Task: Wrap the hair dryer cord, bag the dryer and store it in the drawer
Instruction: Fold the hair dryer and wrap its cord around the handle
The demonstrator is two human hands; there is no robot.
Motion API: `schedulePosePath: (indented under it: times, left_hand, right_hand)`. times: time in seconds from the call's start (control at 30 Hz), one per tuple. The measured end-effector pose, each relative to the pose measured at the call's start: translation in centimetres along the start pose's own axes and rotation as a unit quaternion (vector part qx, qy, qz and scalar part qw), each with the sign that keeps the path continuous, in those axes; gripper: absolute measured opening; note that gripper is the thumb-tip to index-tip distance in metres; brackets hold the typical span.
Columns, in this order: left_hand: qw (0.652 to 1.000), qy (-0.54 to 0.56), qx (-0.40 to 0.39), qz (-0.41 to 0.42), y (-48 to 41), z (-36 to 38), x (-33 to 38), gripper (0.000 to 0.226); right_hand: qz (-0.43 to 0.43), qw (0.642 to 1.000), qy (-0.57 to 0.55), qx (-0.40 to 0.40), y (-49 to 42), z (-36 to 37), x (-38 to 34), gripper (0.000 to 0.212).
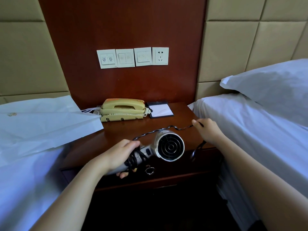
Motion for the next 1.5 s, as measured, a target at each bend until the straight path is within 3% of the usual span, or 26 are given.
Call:
schedulePosePath:
  times: [0.17,0.27,0.37,0.43,0.5,0.57,0.63,0.73,0.9,0.97,1.07,1.1,1.23,1.3,1.4,1.5]
  left_hand:
    - [0.998,-0.054,0.016,-0.015,-0.2,0.5,-0.2,0.05]
    - [0.997,-0.072,0.028,-0.024,-0.5,0.5,-0.2,0.048]
    - [0.996,-0.074,0.033,-0.041,-0.8,0.5,-0.3,0.047]
    - [0.995,-0.077,0.038,-0.05,-1.0,0.4,-0.4,0.044]
    - [0.994,-0.076,0.048,-0.057,-1.2,0.2,-0.5,0.041]
    - [0.993,-0.073,0.065,-0.062,-1.2,-0.2,-0.7,0.04]
    - [0.991,-0.076,0.085,-0.067,-1.2,-0.6,-0.9,0.038]
    - [0.989,-0.065,0.112,-0.07,-1.1,-1.3,-1.6,0.036]
    - [0.985,-0.012,0.154,-0.08,-0.8,-2.0,-2.0,0.045]
    - [0.983,-0.03,0.161,-0.083,-0.6,-1.9,-1.9,0.048]
    - [0.979,-0.073,0.166,-0.087,-0.6,-1.6,-1.7,0.048]
    - [0.979,-0.078,0.167,-0.087,-0.7,-1.5,-1.6,0.049]
    - [0.976,-0.093,0.178,-0.084,-0.9,-1.2,-1.1,0.05]
    - [0.974,-0.095,0.189,-0.083,-0.9,-1.3,-1.0,0.051]
    - [0.971,-0.109,0.195,-0.081,-0.8,-1.6,-1.3,0.05]
    - [0.967,-0.133,0.198,-0.093,-0.5,-1.9,-1.6,0.05]
  right_hand:
    - [-0.069,0.988,-0.01,-0.137,0.7,0.7,0.3,0.035]
    - [-0.071,0.956,-0.067,-0.275,1.9,1.4,-0.1,0.028]
    - [-0.042,0.908,-0.193,-0.369,3.1,1.7,-1.4,0.025]
    - [-0.017,0.862,-0.299,-0.409,3.4,1.7,-2.0,0.031]
    - [-0.024,0.825,-0.353,-0.441,3.5,1.4,-2.2,0.054]
    - [-0.063,0.81,-0.351,-0.464,3.8,0.9,-2.4,0.069]
    - [-0.122,0.8,-0.33,-0.487,4.4,0.3,-2.7,0.07]
    - [-0.167,0.806,-0.249,-0.511,5.5,-0.1,-3.5,0.06]
    - [-0.114,0.849,-0.102,-0.506,6.6,0.5,-4.8,0.056]
    - [-0.112,0.857,-0.03,-0.502,7.0,0.8,-5.3,0.054]
    - [-0.11,0.86,0.087,-0.491,7.8,2.0,-6.0,0.034]
    - [-0.117,0.862,0.113,-0.48,8.1,2.5,-6.3,0.025]
    - [-0.135,0.905,0.194,-0.352,7.9,4.3,-6.4,0.037]
    - [-0.159,0.921,0.177,-0.309,7.6,4.5,-6.4,0.038]
    - [-0.174,0.93,0.029,-0.322,7.7,3.9,-6.3,0.048]
    - [-0.202,0.932,-0.02,-0.301,7.6,2.9,-6.3,0.042]
Point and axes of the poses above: each hand's wrist, its own y-axis away from the middle knuckle, its own z-axis out of the palm, x = y × z, the point moved 1 cm from there along -y, towards the middle knuckle, and after that the axes turned 15 degrees about -x, right-handed, at the moved point
